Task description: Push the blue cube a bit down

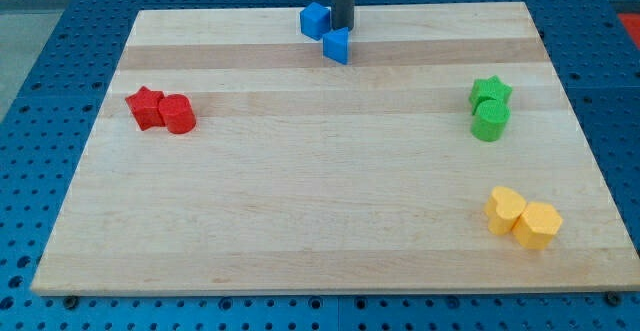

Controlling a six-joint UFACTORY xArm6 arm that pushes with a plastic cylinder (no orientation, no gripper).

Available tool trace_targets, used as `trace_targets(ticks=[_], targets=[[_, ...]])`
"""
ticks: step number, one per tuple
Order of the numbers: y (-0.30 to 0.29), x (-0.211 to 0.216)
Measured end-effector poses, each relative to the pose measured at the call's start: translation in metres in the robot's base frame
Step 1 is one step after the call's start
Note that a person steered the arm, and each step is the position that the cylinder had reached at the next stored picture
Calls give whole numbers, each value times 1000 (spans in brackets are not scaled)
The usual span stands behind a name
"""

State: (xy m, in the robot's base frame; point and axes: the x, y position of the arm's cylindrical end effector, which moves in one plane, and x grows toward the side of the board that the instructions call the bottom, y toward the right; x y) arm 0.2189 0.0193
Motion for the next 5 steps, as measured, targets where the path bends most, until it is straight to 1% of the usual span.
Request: trace_targets(ticks=[1, 3, 5], targets=[[-6, -25], [-49, -26], [-52, -21]])
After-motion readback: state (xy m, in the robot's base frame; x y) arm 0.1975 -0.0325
